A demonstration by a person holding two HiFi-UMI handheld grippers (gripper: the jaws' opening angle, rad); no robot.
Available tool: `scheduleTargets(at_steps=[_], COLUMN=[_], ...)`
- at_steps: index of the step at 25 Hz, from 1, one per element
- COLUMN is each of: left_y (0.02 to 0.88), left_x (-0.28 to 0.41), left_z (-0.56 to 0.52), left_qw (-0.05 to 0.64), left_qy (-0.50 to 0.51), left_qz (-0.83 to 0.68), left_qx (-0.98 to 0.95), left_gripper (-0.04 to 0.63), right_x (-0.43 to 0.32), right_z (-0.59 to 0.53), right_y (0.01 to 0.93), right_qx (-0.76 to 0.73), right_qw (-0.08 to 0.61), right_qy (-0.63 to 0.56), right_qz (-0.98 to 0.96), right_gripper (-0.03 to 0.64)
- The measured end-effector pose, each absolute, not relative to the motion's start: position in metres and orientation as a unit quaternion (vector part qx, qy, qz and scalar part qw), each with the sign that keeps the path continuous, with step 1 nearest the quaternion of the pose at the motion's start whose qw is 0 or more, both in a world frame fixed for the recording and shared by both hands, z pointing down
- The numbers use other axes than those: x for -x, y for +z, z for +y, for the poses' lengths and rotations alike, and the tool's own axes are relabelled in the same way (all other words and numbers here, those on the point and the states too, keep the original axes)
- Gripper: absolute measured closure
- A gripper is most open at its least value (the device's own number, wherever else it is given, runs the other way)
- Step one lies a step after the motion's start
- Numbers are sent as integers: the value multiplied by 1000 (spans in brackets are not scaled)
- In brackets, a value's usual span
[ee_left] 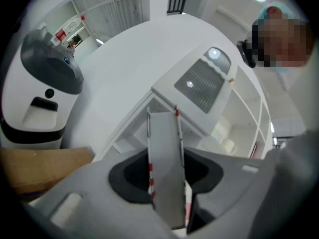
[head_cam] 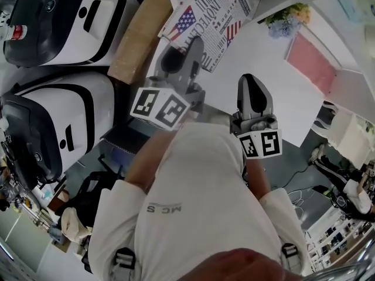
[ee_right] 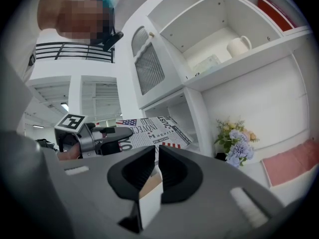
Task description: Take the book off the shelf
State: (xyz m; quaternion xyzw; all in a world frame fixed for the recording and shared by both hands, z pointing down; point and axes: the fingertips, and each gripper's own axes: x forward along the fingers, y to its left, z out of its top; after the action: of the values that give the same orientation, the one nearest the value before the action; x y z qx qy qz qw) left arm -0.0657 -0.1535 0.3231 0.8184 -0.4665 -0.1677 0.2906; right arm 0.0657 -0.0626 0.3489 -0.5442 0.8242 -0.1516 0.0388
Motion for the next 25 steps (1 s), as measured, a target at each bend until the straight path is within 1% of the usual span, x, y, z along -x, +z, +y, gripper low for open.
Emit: scheduleTargets(at_steps=[11, 19, 25], left_y=[295, 310, 339], left_x=[80, 83, 76], left_z=[-99, -76, -68], left_qw=[171, 123, 117], left_qy=[-92, -36, 8], left_qz=[-473, -472, -465], left_qx=[-859, -872, -877], left_gripper=[434, 434, 436], right_x=[-64, -64, -60], right_z=[-51, -42, -41], right_y=[334, 332, 349], right_qx=[557, 565, 565], right_qw=[44, 35, -9], right_qy=[-136, -123, -107], right_qz=[818, 815, 818], right_gripper=[597, 612, 618])
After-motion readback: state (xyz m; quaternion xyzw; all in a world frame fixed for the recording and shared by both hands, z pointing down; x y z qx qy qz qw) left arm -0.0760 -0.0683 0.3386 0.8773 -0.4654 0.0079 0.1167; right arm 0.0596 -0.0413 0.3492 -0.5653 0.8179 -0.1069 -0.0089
